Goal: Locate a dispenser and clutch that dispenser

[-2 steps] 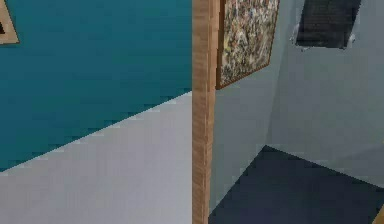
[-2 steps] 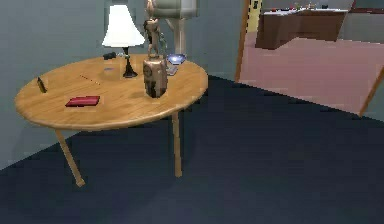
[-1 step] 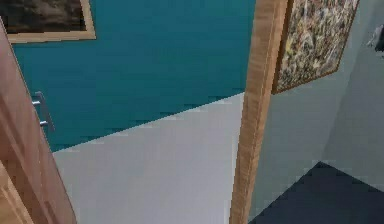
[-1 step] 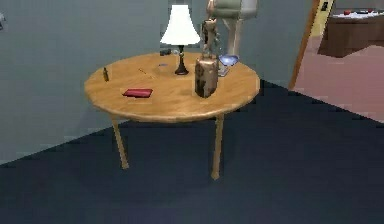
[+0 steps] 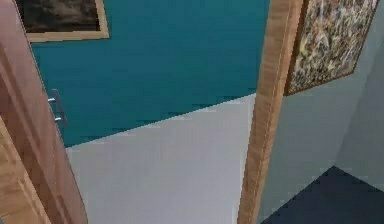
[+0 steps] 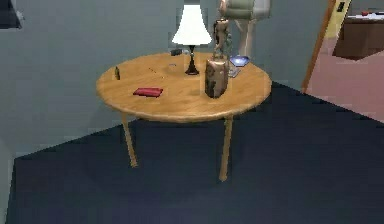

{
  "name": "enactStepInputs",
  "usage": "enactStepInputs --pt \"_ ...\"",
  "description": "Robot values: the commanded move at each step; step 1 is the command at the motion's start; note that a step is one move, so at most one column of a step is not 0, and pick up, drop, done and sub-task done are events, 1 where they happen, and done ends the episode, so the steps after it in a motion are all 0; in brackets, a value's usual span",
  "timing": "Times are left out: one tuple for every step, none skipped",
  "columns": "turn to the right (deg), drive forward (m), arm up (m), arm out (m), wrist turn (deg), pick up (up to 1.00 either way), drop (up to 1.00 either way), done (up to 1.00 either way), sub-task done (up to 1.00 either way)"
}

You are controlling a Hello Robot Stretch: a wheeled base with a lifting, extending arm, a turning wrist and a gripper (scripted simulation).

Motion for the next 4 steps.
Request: enactStepInputs --pt "0.0 1.00 0.00 0.00 0.0 0.00 0.00 0.00 0.00" --pt "0.0 0.05 0.00 0.00 0.0 0.00 0.00 0.00 0.00" --pt "45.0 0.00 0.00 0.00 0.0 0.00 0.00 0.00 0.00" --pt "0.0 1.00 0.00 0.00 0.0 0.00 0.00 0.00 0.00"
